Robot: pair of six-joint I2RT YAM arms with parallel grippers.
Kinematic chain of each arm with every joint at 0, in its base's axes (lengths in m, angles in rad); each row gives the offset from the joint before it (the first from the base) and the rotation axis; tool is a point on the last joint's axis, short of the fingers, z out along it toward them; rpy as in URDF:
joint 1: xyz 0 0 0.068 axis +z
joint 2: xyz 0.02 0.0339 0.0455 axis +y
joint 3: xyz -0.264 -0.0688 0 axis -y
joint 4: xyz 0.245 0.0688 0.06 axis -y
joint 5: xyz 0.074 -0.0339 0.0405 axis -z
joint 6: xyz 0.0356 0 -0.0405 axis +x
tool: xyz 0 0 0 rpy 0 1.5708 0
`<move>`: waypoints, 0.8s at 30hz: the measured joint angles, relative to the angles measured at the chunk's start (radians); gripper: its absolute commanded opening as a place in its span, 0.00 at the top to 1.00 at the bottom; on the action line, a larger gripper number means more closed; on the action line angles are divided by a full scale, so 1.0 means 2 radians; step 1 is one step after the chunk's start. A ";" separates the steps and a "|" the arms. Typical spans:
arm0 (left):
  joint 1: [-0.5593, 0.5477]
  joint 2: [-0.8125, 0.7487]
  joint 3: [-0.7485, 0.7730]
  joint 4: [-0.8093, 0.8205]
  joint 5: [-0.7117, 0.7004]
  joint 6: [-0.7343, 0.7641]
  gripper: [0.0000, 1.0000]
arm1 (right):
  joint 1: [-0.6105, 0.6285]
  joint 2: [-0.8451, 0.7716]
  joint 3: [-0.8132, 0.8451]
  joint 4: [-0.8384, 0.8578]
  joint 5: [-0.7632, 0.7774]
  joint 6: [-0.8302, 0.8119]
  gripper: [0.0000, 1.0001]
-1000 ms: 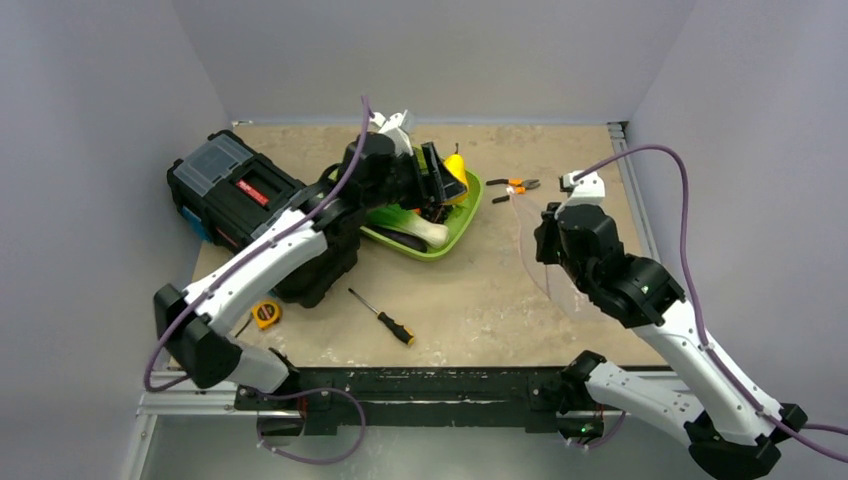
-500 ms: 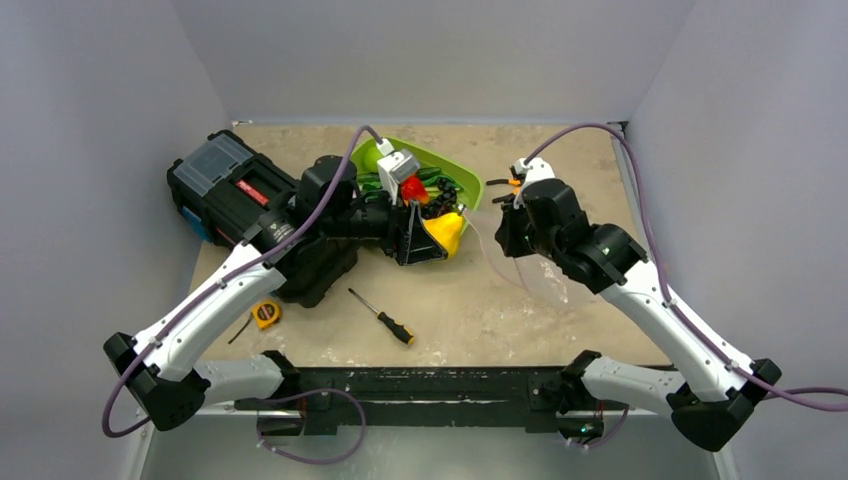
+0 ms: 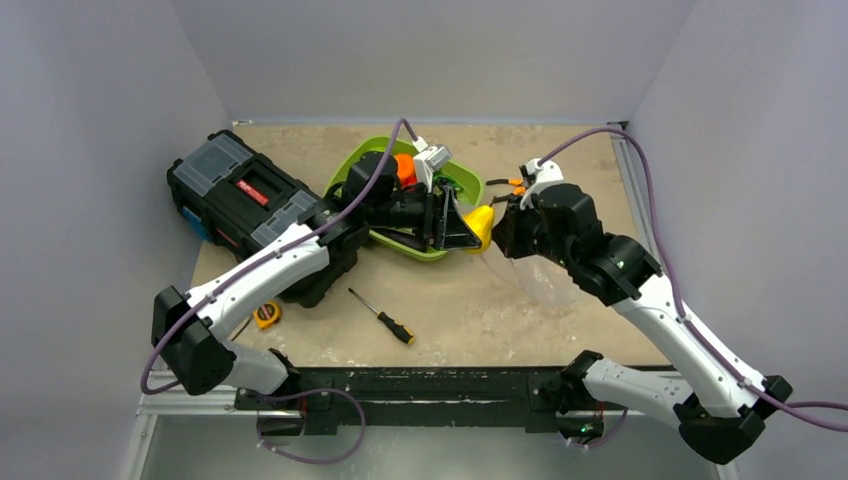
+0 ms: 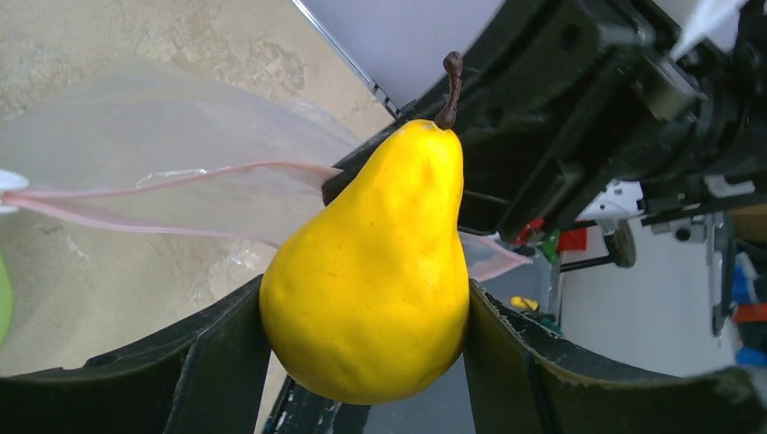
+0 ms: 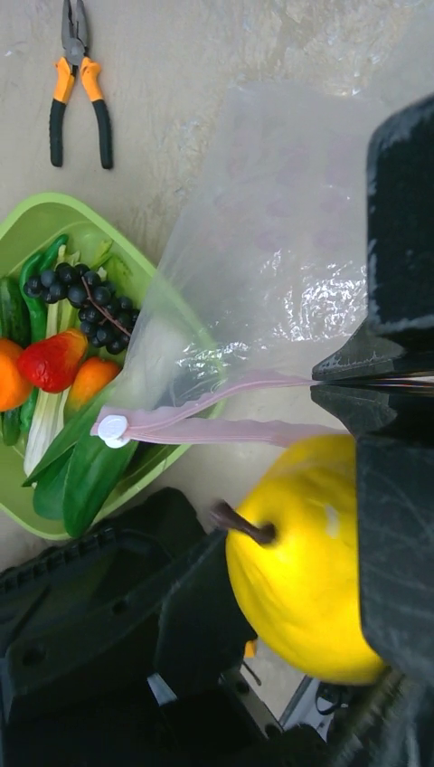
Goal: Place the food in the zip-top bag and seal the zipper
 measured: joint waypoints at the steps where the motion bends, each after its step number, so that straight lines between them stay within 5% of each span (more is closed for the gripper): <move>1: 0.000 0.008 0.002 0.003 -0.004 -0.012 0.79 | 0.000 -0.009 -0.010 0.010 0.003 0.000 1.00; 9: -0.002 0.022 -0.030 0.130 -0.040 -0.136 0.80 | -0.003 -0.049 -0.059 0.059 0.008 0.000 1.00; 18: -0.023 0.010 -0.071 0.203 -0.119 -0.146 0.83 | -0.005 -0.066 -0.059 0.062 0.007 0.060 1.00; 24: -0.027 -0.003 -0.095 0.176 -0.153 -0.124 0.83 | -0.005 -0.067 -0.058 0.057 0.035 0.104 1.00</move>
